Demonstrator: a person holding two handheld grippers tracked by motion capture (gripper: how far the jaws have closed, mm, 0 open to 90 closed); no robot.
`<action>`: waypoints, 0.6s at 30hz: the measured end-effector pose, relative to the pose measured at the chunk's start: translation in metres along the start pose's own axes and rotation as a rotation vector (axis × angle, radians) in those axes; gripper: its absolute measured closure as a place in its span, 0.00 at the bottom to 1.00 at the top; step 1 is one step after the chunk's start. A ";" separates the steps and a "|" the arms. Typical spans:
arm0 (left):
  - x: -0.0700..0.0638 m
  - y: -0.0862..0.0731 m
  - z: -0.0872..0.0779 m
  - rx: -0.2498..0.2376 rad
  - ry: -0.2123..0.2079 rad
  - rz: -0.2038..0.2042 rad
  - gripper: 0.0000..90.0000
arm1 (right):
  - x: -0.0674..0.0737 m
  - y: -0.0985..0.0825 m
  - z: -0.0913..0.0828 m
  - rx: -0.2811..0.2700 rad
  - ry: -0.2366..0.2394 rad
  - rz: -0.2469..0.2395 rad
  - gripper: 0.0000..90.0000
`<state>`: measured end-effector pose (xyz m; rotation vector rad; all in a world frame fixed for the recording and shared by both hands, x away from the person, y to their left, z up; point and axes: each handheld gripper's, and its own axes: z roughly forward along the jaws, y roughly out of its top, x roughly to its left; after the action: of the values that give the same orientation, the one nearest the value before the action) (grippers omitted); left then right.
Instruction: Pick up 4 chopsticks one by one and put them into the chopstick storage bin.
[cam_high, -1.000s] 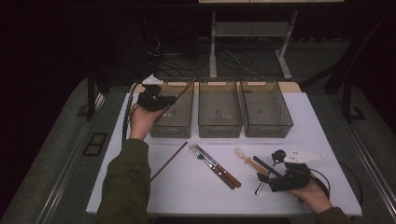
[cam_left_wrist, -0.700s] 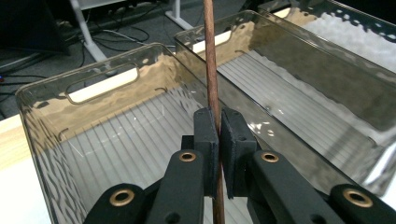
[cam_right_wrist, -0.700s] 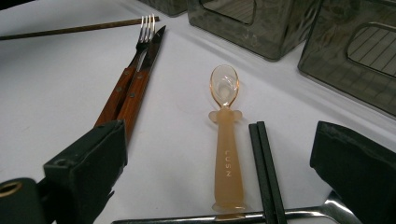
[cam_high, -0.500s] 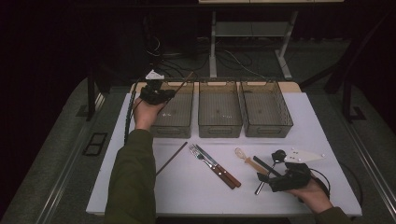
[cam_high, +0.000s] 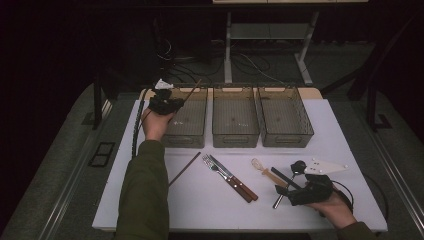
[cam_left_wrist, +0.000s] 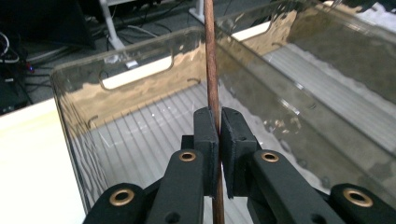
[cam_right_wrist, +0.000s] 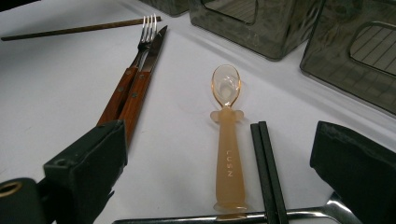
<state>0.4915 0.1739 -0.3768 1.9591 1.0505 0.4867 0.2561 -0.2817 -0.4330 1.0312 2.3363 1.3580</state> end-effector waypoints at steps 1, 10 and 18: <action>0.000 0.000 0.001 0.004 0.006 -0.004 0.95 | 0.000 0.000 0.000 -0.001 0.000 -0.002 0.05; 0.004 -0.002 0.000 0.027 0.016 -0.014 0.84 | 0.000 0.000 0.000 0.001 0.001 0.001 0.05; -0.003 0.002 -0.008 0.037 0.007 0.003 0.68 | 0.000 0.000 0.000 0.001 -0.001 0.002 0.05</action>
<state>0.4854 0.1744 -0.3710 1.9930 1.0684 0.4787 0.2565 -0.2820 -0.4330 1.0346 2.3360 1.3577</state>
